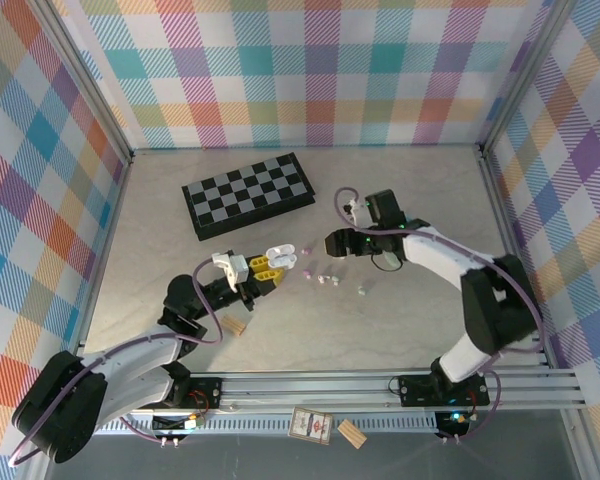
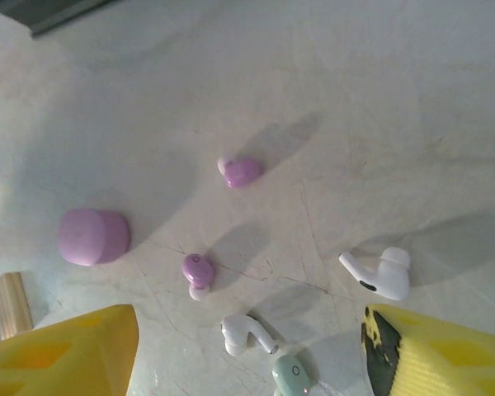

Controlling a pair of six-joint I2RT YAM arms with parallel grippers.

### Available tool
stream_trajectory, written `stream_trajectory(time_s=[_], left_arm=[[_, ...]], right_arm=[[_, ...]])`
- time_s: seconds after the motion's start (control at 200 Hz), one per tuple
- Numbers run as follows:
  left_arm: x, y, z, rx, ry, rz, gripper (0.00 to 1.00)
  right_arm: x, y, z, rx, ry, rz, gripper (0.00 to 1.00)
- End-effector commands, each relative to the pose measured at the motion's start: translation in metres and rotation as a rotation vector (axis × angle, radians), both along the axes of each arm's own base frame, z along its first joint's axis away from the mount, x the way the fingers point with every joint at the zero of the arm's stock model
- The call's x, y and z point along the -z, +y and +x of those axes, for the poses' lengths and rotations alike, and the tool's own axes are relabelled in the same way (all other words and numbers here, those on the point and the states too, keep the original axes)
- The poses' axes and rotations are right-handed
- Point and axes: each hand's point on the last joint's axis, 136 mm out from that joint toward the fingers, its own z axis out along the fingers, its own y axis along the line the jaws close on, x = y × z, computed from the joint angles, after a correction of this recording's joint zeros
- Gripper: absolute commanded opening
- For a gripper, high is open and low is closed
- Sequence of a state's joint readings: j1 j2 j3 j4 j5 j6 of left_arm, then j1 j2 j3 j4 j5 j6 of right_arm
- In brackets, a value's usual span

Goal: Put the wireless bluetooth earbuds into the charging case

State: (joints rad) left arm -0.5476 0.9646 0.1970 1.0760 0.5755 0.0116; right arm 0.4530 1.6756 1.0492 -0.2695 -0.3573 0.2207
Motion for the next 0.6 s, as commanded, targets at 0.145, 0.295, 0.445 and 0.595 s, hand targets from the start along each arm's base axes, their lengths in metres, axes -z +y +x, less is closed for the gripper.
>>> stream_trajectory(time_s=[0.145,0.295,0.445,0.595], left_arm=[[-0.016,0.009,-0.008,-0.016,-0.056,-0.031,0.05],[-0.018,0.01,-0.009,-0.02,-0.057,-0.028,0.05],[-0.018,0.01,-0.009,-0.018,-0.058,-0.025,0.05],[-0.017,0.008,-0.009,-0.012,-0.064,-0.014,0.06]], right_arm=[[0.036,0.035,-0.02,-0.156,0.128,-0.114,0.67],[0.049,0.045,-0.029,-0.218,0.156,-0.152,0.66],[0.06,0.044,-0.045,-0.265,0.194,-0.175,0.66],[0.067,0.037,-0.056,-0.274,0.219,-0.199,0.65]])
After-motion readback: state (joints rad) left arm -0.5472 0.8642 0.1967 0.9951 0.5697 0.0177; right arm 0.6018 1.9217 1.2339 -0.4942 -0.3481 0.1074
